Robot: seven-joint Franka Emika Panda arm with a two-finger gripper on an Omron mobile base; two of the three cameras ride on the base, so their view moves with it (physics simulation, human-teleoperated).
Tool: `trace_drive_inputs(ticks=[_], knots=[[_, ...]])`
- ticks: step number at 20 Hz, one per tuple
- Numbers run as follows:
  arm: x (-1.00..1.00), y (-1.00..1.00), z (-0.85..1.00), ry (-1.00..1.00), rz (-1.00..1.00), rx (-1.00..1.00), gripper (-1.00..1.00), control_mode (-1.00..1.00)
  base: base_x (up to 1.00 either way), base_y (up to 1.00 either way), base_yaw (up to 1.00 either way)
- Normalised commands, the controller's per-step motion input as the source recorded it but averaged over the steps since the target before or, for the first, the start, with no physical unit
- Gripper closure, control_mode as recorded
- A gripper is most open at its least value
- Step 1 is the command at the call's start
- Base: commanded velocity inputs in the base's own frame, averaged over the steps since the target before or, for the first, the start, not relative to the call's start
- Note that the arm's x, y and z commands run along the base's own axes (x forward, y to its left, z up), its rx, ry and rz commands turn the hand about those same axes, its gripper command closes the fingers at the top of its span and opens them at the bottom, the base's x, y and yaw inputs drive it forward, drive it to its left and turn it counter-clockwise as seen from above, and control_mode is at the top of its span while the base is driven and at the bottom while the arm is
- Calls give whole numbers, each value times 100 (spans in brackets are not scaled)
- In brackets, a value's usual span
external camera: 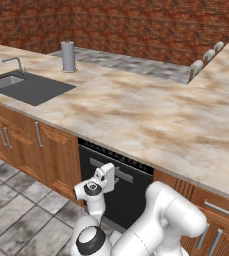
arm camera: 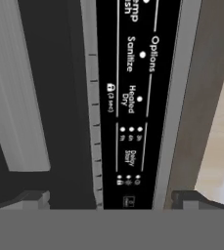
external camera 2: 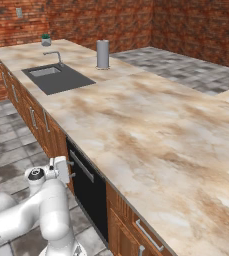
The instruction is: Open the dishwasher door and pull out the top rack.
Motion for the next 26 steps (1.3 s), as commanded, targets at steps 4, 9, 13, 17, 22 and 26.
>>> trace_drive_inputs(ticks=[4, 9, 13, 17, 22, 26], knots=[[20, 0, -17, 0, 0, 0, -100, -100, 0, 0, 0], [18, 0, -13, 0, 0, -1, -100, -100, 0, 0, 0], [21, 0, -15, 0, 0, -1, -100, -100, 0, 0, 0], [22, 0, -18, 0, 0, -1, -100, -100, 0, 0, 0], [18, 0, -25, 0, 0, -2, -100, -100, 0, 0, 0], [18, 0, -27, 0, 0, -3, -100, -100, 0, 0, 0]])
